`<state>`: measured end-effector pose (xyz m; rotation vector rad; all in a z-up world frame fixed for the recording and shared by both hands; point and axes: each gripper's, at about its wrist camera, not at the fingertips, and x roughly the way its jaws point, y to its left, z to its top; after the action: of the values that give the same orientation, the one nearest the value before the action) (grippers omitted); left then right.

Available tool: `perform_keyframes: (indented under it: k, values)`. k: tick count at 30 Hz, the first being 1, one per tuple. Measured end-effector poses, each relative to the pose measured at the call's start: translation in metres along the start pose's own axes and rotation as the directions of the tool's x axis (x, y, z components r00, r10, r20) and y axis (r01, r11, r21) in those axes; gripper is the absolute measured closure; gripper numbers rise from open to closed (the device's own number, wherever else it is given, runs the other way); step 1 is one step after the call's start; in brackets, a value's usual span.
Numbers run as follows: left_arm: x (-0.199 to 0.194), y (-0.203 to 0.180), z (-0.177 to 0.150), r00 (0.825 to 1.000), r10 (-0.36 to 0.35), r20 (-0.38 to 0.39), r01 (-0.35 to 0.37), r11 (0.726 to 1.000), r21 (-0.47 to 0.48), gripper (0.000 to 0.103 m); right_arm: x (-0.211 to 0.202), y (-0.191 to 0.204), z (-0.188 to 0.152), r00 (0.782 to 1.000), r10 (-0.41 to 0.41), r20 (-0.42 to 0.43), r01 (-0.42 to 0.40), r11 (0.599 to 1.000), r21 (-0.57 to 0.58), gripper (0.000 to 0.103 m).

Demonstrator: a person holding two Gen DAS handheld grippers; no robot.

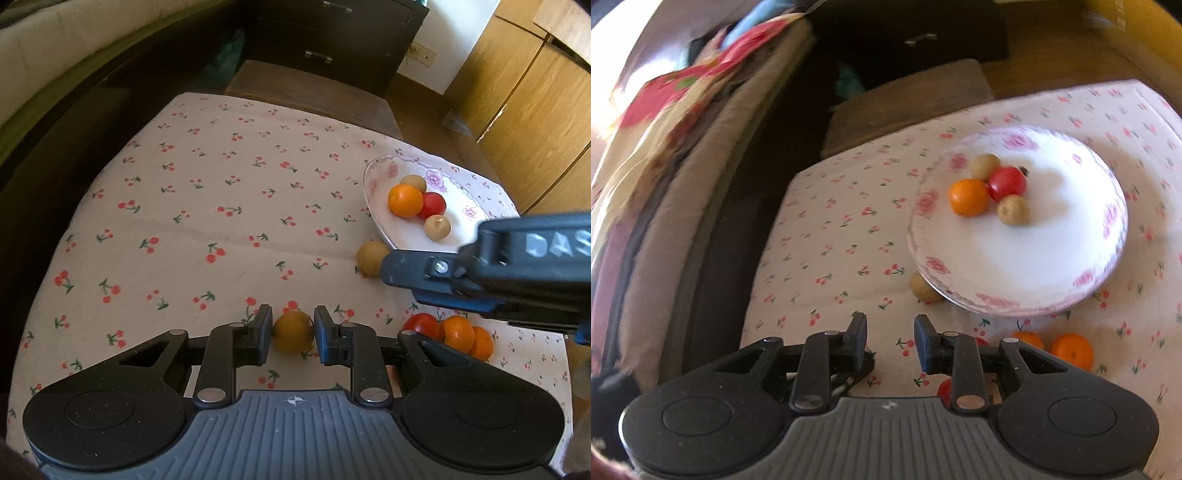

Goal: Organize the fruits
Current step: 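Close the left gripper on a small tan fruit on the cloth, then hold the tan fruit in the left gripper while moving the open right gripper beside the bowl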

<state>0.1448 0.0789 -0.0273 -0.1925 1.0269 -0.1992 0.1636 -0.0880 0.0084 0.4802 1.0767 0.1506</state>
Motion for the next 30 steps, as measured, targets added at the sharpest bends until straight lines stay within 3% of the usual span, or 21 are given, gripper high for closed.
perform_keyframes:
  k: [8,15,18,26,30]
  values:
    - [-0.009,0.016,-0.005,1.000,-0.021,0.003,0.021,1.000,-0.006,0.071,0.027,0.013,-0.001,0.987,-0.155,0.049,0.149,0.983,0.104,0.072]
    - [-0.006,0.021,0.000,0.999,-0.046,-0.003,0.045,0.998,-0.044,0.071,0.047,0.017,0.000,0.959,-0.273,0.081,0.256,0.952,0.167,0.069]
    - [-0.005,0.024,0.000,0.998,-0.059,-0.005,0.059,0.996,-0.062,0.070,0.052,0.014,0.001,0.956,-0.277,0.096,0.252,0.943,0.215,0.067]
    - [-0.007,0.024,-0.001,0.998,-0.056,-0.003,0.055,0.997,-0.049,0.070,0.061,0.021,0.000,0.946,-0.291,0.141,0.270,0.951,0.148,0.067]
    - [-0.008,0.020,-0.003,0.999,-0.047,0.001,0.047,0.998,-0.032,0.069,0.060,0.018,-0.002,0.956,-0.260,0.138,0.251,0.965,0.078,0.077]
